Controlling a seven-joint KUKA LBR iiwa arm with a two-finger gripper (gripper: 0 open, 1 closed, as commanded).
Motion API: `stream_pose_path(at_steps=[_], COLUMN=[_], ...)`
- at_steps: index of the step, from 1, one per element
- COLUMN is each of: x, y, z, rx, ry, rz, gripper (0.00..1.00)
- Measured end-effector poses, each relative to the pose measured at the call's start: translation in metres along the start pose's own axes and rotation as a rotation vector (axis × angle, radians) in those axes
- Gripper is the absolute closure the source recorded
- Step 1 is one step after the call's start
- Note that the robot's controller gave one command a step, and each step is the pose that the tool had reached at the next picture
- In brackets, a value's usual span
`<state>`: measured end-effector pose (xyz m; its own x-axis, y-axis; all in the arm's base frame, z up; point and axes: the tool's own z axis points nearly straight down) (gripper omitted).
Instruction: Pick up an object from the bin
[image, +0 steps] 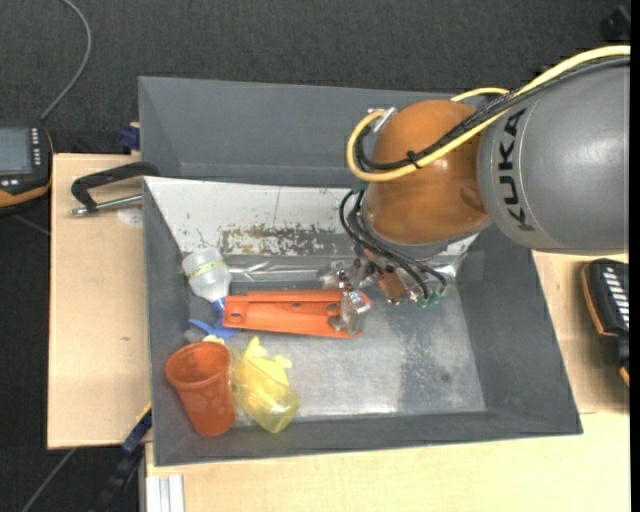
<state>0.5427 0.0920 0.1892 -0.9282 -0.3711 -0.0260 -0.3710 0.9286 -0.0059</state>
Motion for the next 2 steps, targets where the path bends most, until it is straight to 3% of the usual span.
stream_pose_path(at_steps=[1,2], x=[0.000,-0.018], y=[0.000,0.003], z=[0.000,-0.192], rx=[0.000,0.003], ry=[0.000,-0.017], rz=[0.000,0.057], gripper=[1.00,1.00])
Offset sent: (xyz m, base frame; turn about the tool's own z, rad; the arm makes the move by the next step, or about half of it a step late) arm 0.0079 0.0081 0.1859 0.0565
